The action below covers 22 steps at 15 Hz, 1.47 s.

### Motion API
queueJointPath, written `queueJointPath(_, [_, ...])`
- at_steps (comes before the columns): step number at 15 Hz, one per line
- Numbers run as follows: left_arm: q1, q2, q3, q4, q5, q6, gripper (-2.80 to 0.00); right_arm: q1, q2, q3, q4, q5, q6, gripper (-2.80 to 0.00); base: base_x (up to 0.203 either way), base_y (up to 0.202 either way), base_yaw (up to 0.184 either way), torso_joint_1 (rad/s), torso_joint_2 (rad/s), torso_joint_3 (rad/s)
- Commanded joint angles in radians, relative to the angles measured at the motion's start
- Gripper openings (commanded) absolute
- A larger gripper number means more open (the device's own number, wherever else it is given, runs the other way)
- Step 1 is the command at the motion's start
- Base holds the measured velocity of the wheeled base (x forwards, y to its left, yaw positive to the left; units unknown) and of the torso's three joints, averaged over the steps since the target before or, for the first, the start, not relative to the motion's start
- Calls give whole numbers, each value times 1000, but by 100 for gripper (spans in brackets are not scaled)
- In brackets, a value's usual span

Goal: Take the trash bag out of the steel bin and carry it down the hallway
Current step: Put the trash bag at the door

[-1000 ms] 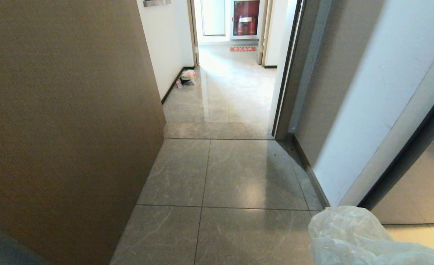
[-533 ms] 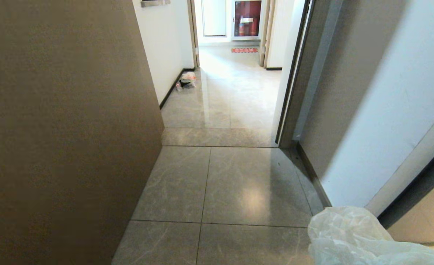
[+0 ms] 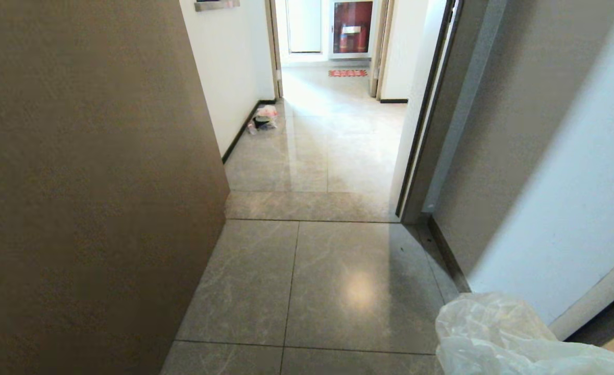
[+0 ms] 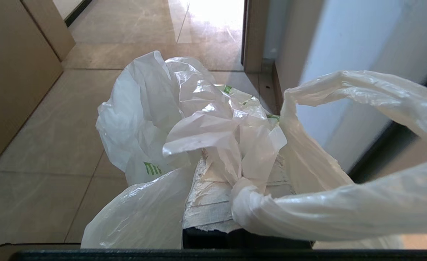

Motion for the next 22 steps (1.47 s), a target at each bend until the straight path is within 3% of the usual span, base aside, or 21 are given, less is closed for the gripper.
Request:
queueJointPath(1, [0, -2, 2, 0, 0, -1, -280, 0, 1, 0, -1, 0, 0, -280, 192, 0, 2, 3, -1, 2])
queueJointPath(22, [0, -2, 2, 0, 1, -2, -280, 0, 1, 0, -1, 0, 0, -280, 193, 0, 0, 2, 1, 2])
